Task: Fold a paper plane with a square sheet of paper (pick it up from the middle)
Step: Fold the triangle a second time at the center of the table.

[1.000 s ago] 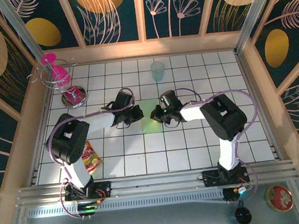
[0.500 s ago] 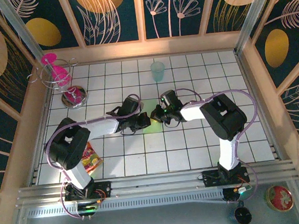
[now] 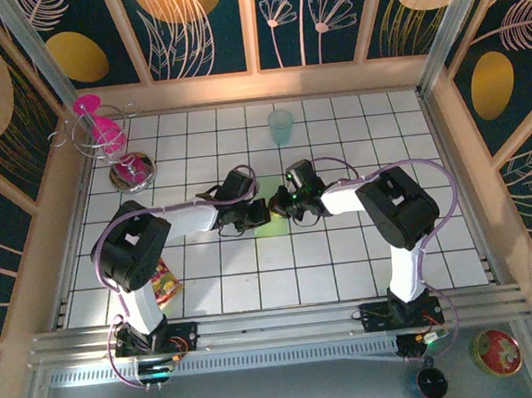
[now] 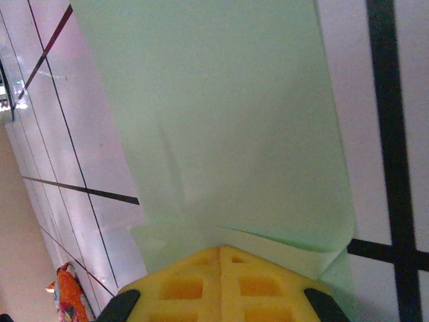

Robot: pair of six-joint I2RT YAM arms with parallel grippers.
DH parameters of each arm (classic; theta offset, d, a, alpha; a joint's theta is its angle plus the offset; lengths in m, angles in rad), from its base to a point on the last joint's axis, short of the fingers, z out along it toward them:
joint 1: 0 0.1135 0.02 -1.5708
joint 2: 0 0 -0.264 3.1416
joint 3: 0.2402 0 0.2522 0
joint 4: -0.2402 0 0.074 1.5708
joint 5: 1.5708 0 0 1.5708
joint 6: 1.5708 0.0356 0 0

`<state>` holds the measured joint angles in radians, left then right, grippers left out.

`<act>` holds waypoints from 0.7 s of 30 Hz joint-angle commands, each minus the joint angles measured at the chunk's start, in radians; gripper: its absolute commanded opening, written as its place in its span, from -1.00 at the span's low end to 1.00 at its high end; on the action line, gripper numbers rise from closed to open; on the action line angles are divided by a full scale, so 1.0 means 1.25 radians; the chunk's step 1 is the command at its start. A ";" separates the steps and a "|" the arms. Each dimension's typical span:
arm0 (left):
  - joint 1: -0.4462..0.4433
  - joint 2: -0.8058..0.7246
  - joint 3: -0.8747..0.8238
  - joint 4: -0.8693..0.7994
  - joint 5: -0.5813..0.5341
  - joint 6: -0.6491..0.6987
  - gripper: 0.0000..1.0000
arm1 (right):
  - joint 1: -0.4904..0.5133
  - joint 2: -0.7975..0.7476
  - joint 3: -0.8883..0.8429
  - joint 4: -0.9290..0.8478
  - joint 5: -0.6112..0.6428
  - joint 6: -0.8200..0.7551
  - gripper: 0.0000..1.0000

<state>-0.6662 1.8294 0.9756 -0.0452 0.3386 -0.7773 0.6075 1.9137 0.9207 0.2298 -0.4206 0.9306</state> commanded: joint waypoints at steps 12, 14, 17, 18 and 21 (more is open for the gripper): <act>-0.006 0.040 0.041 -0.081 -0.003 0.084 -1.00 | -0.007 0.052 -0.021 -0.082 0.038 0.007 -1.00; -0.005 0.042 0.044 -0.091 -0.006 0.095 -1.00 | -0.008 0.054 -0.020 -0.083 0.038 0.008 -1.00; -0.005 0.043 0.047 -0.108 -0.017 0.106 -1.00 | -0.008 0.055 -0.021 -0.083 0.038 0.008 -1.00; -0.006 0.043 0.047 -0.113 -0.023 0.111 -1.00 | -0.007 0.056 -0.020 -0.084 0.038 0.008 -1.00; -0.006 0.045 0.051 -0.131 -0.038 0.124 -1.00 | -0.008 0.056 -0.021 -0.086 0.039 0.008 -1.00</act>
<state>-0.6682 1.8656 1.0183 -0.1352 0.3248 -0.6594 0.6037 1.9160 0.9207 0.2317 -0.4309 0.9340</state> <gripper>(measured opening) 0.044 0.046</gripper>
